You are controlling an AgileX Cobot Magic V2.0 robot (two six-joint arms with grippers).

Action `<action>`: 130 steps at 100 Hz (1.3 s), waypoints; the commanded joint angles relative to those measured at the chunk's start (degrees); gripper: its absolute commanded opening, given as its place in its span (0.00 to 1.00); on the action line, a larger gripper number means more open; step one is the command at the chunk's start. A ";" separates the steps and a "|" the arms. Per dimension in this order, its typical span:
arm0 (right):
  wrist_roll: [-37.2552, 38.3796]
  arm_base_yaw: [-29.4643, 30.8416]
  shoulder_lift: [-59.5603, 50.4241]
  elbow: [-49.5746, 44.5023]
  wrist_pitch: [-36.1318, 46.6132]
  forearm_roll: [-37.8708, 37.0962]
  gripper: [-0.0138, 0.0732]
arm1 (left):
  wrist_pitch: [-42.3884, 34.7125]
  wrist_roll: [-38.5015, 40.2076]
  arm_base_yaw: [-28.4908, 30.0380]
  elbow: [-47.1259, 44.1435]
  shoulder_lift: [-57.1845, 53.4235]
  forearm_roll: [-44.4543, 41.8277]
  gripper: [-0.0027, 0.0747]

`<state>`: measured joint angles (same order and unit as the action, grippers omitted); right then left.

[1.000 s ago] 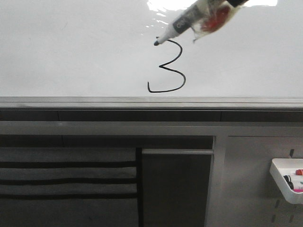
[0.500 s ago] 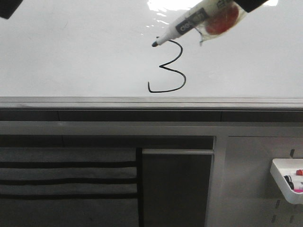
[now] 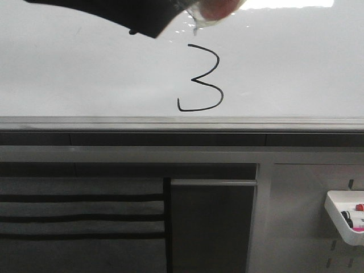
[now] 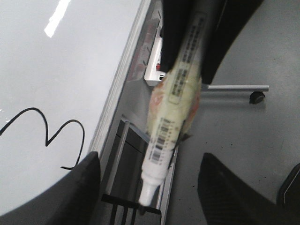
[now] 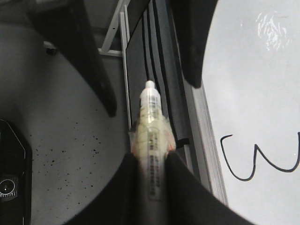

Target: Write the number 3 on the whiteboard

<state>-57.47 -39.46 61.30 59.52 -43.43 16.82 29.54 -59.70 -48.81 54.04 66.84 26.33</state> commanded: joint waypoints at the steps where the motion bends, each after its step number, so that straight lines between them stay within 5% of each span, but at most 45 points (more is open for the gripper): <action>1: -0.65 -0.07 -0.95 1.54 3.90 0.94 0.14 | -4.54 -0.35 -1.56 2.00 0.39 1.16 0.58; 33: -0.65 -0.07 -0.84 1.54 3.90 0.31 0.14 | -6.36 -0.35 -2.71 2.76 1.52 1.16 0.56; 76: -0.65 -0.07 -0.84 1.54 3.52 -0.04 0.14 | -6.24 -0.35 -2.71 3.27 1.52 1.16 0.10; 112: -0.65 -0.07 -0.84 1.54 2.53 -0.04 0.15 | -6.24 -0.35 -2.61 3.27 1.52 1.16 0.01; 119: -0.65 -0.07 -0.84 1.54 2.53 -0.04 0.20 | -6.24 -0.35 -2.37 3.27 1.52 1.16 0.01; 130: 0.35 -0.07 -0.84 1.54 3.20 -0.04 0.41 | -6.15 -0.35 -1.86 3.27 1.52 1.16 0.01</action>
<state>-57.97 -39.46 61.30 59.52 -44.00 16.20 27.57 -62.19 -51.39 55.34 69.62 25.09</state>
